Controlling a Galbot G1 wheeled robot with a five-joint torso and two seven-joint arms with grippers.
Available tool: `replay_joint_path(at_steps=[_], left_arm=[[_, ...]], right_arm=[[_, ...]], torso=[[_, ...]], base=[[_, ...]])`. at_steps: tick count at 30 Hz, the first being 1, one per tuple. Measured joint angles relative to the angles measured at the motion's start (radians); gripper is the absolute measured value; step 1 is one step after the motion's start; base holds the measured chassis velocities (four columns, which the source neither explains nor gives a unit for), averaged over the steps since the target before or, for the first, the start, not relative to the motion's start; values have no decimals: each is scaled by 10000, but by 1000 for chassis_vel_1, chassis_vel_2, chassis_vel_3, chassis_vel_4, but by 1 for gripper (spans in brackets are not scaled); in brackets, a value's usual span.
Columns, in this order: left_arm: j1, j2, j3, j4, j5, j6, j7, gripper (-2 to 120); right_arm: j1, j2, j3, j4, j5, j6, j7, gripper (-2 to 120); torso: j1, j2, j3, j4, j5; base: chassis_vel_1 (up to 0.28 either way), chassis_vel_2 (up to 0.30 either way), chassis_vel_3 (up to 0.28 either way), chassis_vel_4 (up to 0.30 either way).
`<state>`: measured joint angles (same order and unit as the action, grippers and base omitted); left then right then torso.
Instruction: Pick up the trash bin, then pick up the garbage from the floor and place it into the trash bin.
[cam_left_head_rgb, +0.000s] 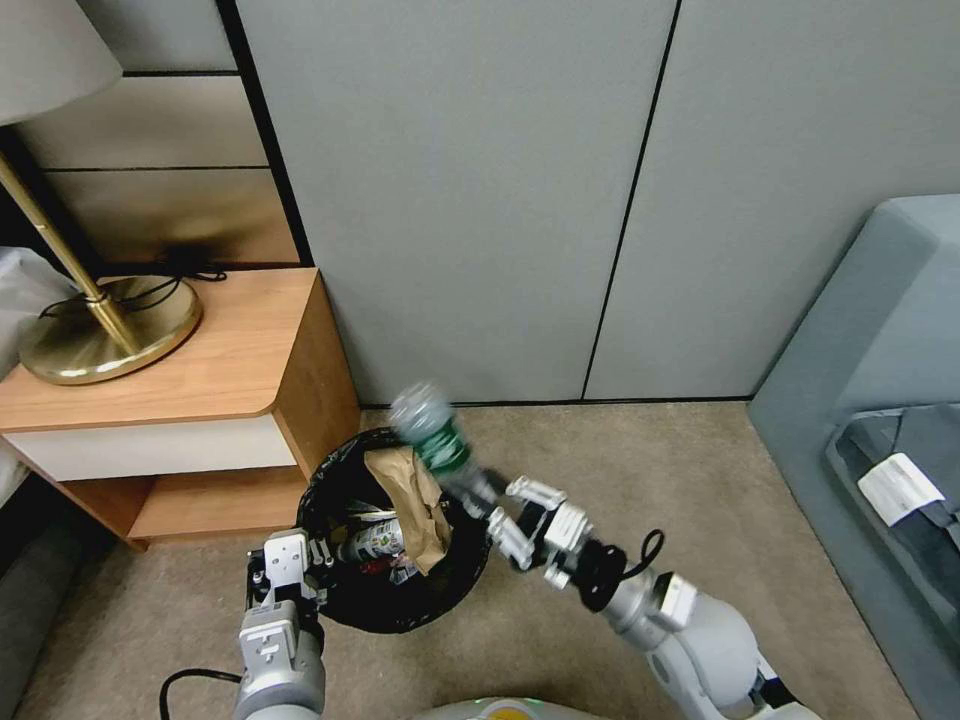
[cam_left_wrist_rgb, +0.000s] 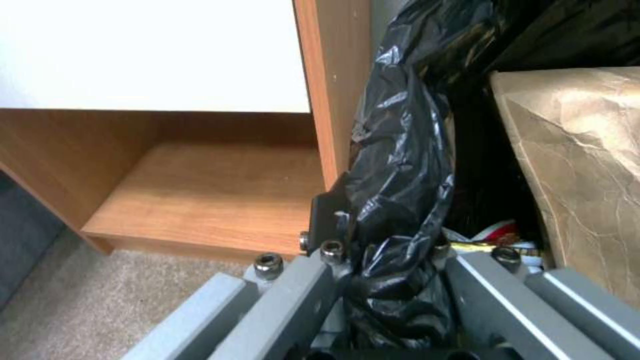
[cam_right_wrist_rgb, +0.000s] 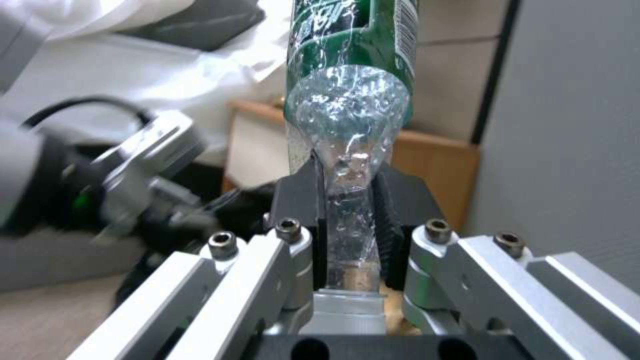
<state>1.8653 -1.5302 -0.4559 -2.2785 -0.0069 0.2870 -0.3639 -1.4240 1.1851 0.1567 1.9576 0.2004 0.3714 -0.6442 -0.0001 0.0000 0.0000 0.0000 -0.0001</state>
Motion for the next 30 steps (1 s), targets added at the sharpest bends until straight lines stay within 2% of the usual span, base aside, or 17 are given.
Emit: replay_joint_path(at_steps=[3,8,24,26,29,30], left_arm=[[0,0,0,0,0,0,0,1],[0,0,0,0,0,0,0,1],[0,0,0,0,0,0,0,1],[0,0,0,0,0,0,0,1],[0,1,0,0,0,0,0,1],[0,1,0,0,0,0,0,1]], right_arm=[[374,19,-674,-558,-238,-99,255,13],[701,359,-1028,-1083,-303,-233,516,13],[998,790,-1413,-1920,-369,-680,1189,13],[981,792,-1436,-1934,-436,-707,1233,17],[901,769,-1512,-1946,-584,-722,1360,30],[901,769,-1512,-1946,-584,-722,1360,30]], torso=[[0,0,0,-1,1],[1,0,0,0,1],[1,0,0,0,0],[0,0,0,-1,0],[0,0,0,0,1],[0,0,0,0,1]], base=[[0,0,0,0],[0,0,0,0],[0,0,0,0],[0,0,0,0],[0,0,0,0],[0,0,0,0]])
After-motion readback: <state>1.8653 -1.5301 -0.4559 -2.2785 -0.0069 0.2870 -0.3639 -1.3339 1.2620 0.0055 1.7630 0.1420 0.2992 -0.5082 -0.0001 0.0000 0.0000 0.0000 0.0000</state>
